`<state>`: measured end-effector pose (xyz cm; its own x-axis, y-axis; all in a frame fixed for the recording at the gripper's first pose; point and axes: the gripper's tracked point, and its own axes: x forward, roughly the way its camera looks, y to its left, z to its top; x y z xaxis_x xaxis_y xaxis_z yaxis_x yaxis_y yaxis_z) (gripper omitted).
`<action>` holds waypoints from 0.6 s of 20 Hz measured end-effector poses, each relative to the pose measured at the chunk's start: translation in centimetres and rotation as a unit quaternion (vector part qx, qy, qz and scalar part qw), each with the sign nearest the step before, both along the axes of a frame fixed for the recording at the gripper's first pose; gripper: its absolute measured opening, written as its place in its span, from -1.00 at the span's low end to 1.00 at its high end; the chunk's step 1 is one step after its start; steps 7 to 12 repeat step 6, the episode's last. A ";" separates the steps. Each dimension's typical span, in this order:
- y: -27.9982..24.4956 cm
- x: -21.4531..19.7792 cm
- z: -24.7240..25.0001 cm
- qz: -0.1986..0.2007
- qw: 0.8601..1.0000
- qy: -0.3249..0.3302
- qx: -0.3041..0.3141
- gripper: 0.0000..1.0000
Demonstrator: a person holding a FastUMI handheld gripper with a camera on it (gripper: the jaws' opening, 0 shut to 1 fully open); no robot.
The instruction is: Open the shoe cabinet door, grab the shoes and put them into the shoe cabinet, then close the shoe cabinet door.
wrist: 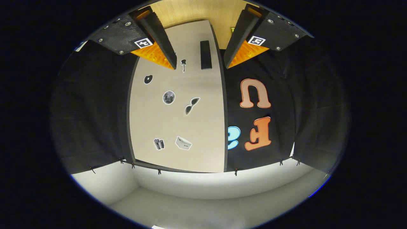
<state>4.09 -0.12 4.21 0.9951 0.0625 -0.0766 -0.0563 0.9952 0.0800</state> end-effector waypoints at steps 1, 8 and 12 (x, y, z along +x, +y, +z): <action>-0.3 -0.6 0.5 -0.002 1.000 -0.004 -0.001 0.86; -1.2 -2.8 1.0 -0.012 1.000 -0.015 -0.004 0.86; -1.2 -2.8 1.0 -0.012 1.000 -0.015 -0.004 0.86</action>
